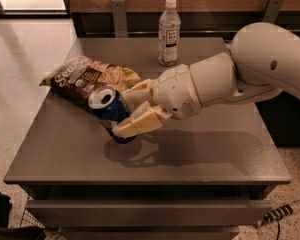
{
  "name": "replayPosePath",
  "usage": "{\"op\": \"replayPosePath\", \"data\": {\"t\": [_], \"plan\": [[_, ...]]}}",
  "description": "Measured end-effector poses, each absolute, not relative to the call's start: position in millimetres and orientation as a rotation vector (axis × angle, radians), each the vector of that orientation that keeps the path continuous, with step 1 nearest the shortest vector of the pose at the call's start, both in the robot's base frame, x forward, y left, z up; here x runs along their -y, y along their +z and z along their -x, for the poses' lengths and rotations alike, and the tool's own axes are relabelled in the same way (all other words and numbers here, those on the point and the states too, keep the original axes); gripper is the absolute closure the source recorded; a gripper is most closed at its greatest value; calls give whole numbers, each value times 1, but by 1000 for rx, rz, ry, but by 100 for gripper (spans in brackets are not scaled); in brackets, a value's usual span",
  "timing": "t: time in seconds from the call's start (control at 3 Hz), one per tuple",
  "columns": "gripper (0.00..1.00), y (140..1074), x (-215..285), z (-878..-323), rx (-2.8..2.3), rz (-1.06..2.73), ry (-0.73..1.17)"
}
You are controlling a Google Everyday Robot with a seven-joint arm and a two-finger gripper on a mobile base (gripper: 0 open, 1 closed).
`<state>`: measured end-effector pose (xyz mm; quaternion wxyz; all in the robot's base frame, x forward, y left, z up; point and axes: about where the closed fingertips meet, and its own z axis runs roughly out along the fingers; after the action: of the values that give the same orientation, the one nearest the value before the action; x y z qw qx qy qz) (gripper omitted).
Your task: Knock pepsi can over
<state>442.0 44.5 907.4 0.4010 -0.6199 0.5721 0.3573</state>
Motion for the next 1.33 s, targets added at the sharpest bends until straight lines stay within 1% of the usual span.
{"op": "replayPosePath", "data": {"t": [0.67, 1.33], "plan": [[100, 928, -16, -458, -1657, 1619, 558], [100, 897, -7, -451, -1811, 1830, 210]]}}
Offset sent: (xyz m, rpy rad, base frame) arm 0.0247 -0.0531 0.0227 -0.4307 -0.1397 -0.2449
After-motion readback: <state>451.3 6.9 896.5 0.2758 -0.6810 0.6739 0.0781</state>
